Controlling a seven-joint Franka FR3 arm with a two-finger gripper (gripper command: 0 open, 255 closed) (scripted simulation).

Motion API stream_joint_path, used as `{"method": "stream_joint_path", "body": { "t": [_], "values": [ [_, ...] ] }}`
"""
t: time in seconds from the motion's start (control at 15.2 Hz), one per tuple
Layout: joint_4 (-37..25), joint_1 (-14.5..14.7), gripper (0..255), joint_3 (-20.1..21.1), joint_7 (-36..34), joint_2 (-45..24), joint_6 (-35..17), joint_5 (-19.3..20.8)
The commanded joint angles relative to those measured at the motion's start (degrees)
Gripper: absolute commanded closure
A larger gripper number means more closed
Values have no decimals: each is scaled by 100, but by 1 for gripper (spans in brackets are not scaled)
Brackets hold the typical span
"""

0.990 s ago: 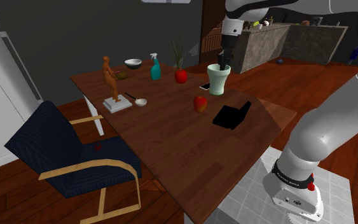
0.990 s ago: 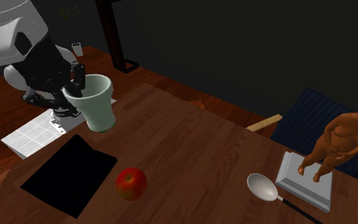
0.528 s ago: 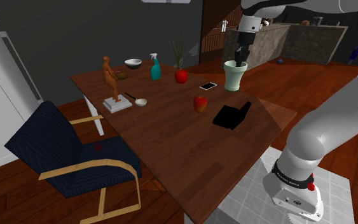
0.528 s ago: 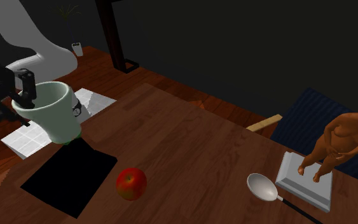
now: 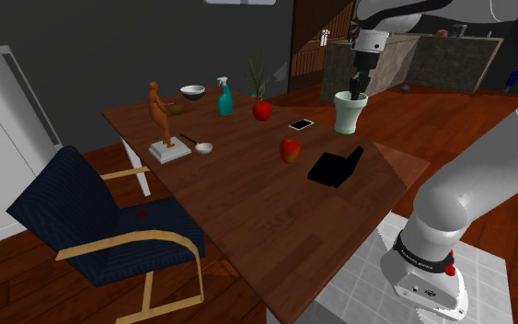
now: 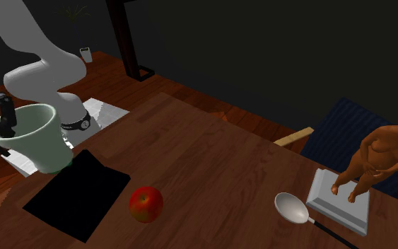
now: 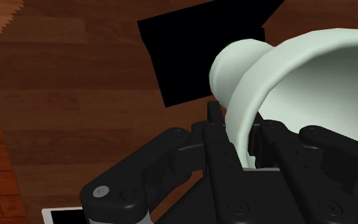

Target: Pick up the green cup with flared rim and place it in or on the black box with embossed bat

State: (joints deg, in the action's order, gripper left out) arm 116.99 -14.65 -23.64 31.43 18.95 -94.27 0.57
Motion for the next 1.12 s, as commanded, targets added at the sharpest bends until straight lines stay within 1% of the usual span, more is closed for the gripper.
{"method": "stream_joint_path", "body": {
  "t": [0.0, 0.99, 1.06],
  "values": [
    [159, -9, 255, -10, 15, 18, -147, 11],
    [1234, -37, 255, -119, 153, -122, -1347, 4],
    [1235, -37, 255, -118, 153, -121, -1347, 5]
  ]
}}
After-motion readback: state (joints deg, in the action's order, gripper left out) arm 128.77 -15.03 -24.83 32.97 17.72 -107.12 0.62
